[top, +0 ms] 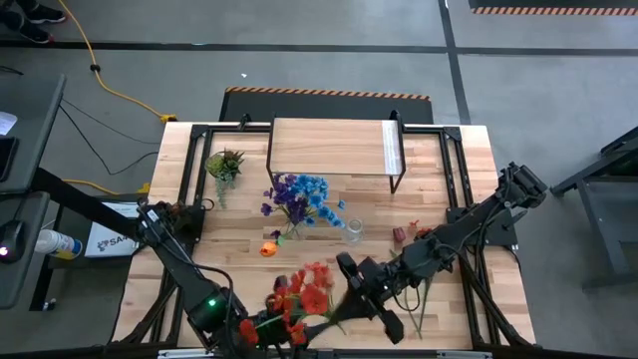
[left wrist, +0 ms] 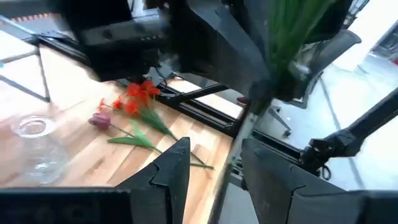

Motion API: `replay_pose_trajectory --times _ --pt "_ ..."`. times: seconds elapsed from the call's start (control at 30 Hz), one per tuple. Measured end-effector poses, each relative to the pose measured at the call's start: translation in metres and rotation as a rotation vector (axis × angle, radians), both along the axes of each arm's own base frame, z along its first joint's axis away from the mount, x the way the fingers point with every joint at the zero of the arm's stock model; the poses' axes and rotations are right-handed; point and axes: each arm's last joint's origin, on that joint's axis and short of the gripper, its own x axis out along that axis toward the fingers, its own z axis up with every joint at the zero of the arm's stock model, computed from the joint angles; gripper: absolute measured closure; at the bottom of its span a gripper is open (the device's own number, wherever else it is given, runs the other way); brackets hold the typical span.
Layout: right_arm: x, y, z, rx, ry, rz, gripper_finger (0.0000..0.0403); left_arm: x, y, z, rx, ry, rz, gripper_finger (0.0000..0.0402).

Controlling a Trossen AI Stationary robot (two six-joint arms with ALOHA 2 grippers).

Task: Pick and place flowers into a vace then onto a shelf
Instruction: Put the left red flower into the right transparent crystal vase

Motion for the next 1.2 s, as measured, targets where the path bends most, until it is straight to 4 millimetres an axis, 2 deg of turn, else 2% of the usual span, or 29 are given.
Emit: replay_pose_trajectory --times 0.13,0.3,0.6,0.93,1.2 --pt "-0.003 0.005 0.0 -0.003 0.003 0.055 0.0403 -0.013 0.003 0.011 0.025 -0.047 0.084 0.0225" --pt "-0.004 0.005 0.002 0.002 -0.021 0.019 0.0403 -0.018 -0.003 0.01 -0.004 -0.043 0.048 0.0225" --pt "-0.001 0.001 0.002 -0.026 -0.041 -0.028 0.0403 -0.015 -0.008 0.013 -0.116 -0.059 -0.027 0.0225" --pt "0.003 -0.004 0.002 -0.032 -0.047 -0.044 0.0403 -0.002 -0.005 0.011 -0.114 -0.041 -0.098 0.0225" --pt "0.006 -0.008 0.001 -0.04 -0.047 -0.054 0.0403 0.0 -0.007 0.008 -0.119 -0.027 -0.122 0.0224"
